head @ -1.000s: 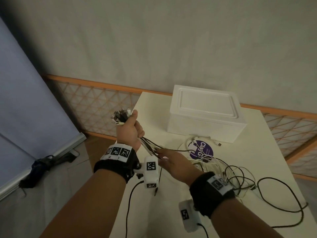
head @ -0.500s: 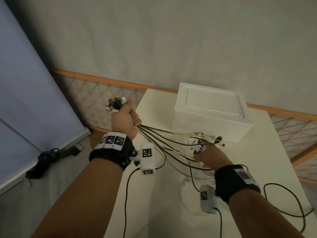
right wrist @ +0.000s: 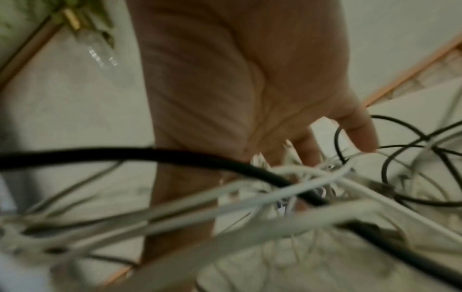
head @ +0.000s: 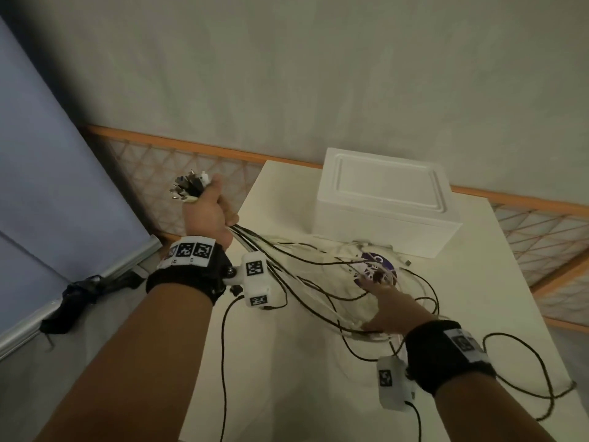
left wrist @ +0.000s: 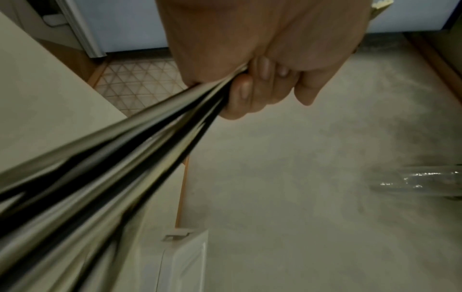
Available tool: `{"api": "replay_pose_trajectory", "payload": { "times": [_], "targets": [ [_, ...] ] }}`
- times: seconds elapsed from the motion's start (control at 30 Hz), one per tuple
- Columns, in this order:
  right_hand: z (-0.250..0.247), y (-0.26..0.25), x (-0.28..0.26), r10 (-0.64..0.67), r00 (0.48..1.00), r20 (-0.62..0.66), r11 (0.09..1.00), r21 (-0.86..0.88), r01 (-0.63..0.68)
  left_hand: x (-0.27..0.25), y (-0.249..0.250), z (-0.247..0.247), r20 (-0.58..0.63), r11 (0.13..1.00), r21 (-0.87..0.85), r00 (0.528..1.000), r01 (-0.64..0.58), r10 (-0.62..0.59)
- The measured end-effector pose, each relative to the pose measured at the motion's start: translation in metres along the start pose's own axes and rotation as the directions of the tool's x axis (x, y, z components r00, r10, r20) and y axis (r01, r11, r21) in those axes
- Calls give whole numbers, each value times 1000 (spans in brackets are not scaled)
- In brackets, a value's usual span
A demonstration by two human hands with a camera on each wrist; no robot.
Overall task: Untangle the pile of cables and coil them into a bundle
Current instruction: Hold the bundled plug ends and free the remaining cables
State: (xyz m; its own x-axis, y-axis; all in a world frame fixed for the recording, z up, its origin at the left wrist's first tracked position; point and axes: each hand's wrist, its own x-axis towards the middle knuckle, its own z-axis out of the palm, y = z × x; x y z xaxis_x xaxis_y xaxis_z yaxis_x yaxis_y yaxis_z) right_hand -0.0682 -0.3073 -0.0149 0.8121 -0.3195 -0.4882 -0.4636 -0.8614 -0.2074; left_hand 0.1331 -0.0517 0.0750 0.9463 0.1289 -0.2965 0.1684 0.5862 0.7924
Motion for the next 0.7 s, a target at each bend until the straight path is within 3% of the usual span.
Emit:
{"api": "replay_pose_trajectory", "payload": {
  "times": [0.07,0.2,0.23,0.3,0.37,0.4,0.43,0.5,0.53,0.57,0.63,0.7],
  "targets": [
    [-6,8,-4,-23,999,41,999,31,21,2,7,-2,-20,999,-14,999,-35,34],
    [-9,18,-1,135,987,-91,939,331,-98,3,8,-5,-53,998,-26,997,-52,51],
    [-10,16,-2,153,986,-59,886,451,-110,3,7,-5,-49,998,-24,997,-56,55],
    [-15,11,-6,173,980,101,666,721,-192,1,6,-5,-28,998,-18,998,-57,57],
    [-19,15,-10,211,965,158,506,827,-246,-1,4,-5,-16,998,-11,998,-54,54],
    [-19,19,-7,256,957,134,510,823,-251,-2,4,-5,-14,999,-4,998,-53,53],
    [-20,21,-6,306,947,102,595,755,-274,-2,2,-5,-18,999,2,999,-51,51],
    [-25,15,-6,385,923,23,870,325,-371,-2,-4,-6,-37,1000,10,999,-14,14],
    [-30,6,-9,391,920,-27,919,69,-389,-4,-7,-5,-40,1000,16,999,14,-14],
    [-37,-8,-14,377,923,-75,921,-73,-382,-10,-12,-4,-21,999,41,1000,24,-23],
    [-51,-36,-18,257,944,-208,949,-132,-287,-30,-22,1,74,983,180,997,18,-32],
    [-65,-61,-23,-12,925,-380,999,-32,0,-58,-30,9,207,913,407,976,-25,-66]
  ]
}}
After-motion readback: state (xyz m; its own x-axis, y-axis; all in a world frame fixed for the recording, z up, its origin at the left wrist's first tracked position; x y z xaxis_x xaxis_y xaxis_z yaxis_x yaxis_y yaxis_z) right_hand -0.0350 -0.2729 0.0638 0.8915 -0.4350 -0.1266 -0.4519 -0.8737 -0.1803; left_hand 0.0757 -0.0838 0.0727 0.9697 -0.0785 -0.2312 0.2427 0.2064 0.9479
